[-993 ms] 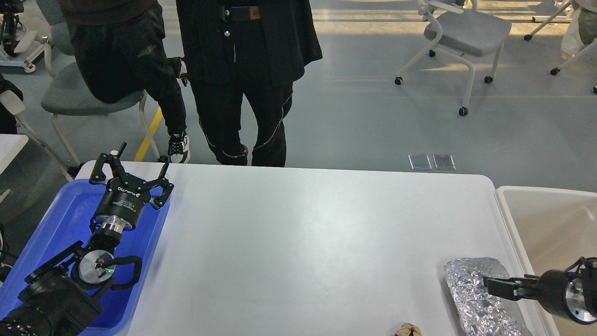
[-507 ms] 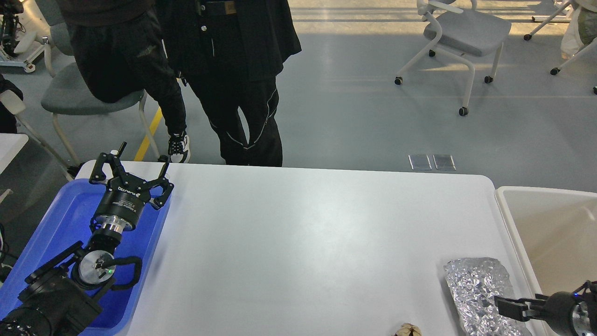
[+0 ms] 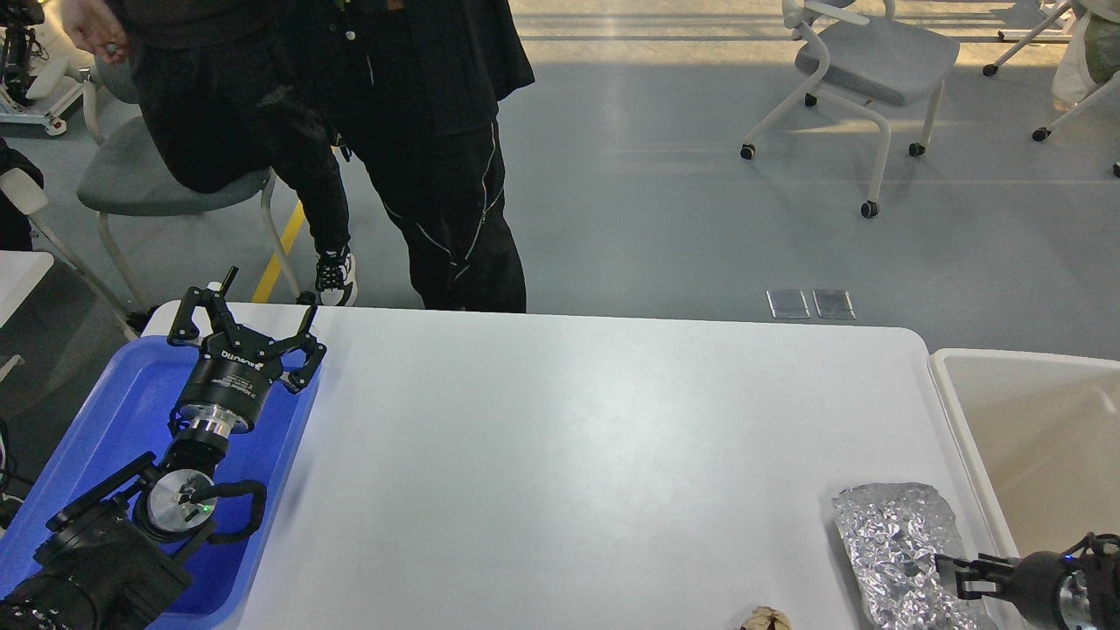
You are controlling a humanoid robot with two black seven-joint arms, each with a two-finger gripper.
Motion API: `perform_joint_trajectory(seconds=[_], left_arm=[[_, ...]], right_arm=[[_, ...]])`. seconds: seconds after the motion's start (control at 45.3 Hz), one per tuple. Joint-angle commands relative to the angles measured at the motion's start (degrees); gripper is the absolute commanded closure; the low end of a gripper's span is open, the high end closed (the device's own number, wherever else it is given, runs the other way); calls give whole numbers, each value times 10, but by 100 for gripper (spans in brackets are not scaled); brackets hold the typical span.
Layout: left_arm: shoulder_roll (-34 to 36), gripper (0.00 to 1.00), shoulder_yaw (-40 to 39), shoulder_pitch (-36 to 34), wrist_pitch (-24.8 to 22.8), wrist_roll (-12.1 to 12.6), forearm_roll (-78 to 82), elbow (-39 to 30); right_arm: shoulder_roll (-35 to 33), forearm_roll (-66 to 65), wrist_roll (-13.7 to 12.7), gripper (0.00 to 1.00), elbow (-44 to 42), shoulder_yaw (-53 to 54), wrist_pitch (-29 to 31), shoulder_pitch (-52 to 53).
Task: Tidy desktop
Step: 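Close the right gripper on the silver foil wrapper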
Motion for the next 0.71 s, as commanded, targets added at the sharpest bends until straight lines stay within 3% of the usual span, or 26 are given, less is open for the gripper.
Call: perform_joint_trajectory(seconds=[0.0,0.088,0.684], left_arm=[[0,0,0,1,0,0,0,0],[0,0,0,0,0,0,0,0],[0,0,0,0,-1,0,0,0]], right_arm=[[5,-2,2,85,-12,-1,-7,-4],[6,-2,2,100,-11,-5,-8,-5],[-18,19,2,100,16,-28,-1,38]])
